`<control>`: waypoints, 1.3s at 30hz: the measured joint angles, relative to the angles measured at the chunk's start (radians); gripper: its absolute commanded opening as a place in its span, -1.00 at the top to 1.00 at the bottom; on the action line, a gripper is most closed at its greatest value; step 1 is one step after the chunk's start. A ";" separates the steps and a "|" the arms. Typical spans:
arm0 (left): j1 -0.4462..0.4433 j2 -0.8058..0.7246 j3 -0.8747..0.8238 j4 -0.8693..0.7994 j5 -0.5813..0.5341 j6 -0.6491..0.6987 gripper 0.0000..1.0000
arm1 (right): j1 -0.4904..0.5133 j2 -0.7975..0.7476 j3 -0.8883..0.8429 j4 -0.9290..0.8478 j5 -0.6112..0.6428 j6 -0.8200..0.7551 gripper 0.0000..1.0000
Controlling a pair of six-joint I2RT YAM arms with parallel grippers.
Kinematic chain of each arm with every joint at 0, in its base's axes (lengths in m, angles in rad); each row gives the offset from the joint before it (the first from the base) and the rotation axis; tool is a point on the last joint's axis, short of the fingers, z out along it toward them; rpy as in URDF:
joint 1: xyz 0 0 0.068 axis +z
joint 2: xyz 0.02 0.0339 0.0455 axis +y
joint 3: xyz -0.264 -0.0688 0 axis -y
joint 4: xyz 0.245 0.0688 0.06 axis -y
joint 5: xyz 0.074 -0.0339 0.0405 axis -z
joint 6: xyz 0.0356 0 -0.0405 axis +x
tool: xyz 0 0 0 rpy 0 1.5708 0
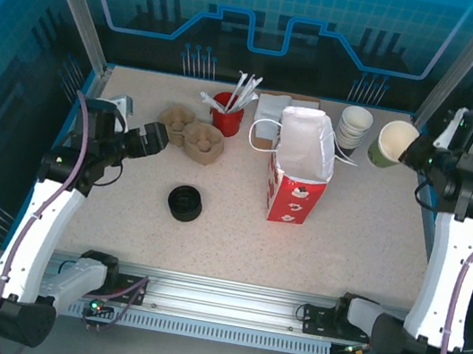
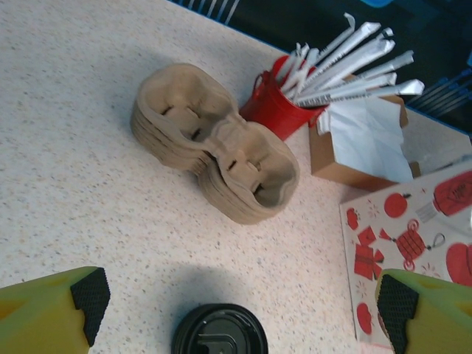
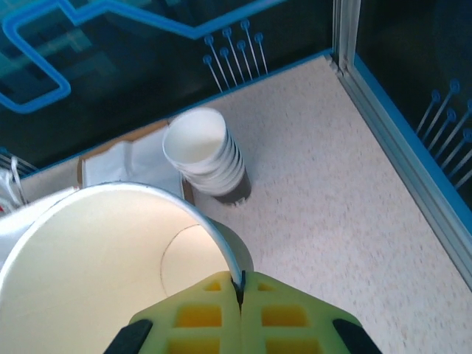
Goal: Pack the takeout coffee
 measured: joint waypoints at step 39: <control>-0.174 0.035 -0.341 0.088 0.018 -0.083 -0.79 | 1.169 -0.136 -0.702 0.248 0.296 0.348 1.00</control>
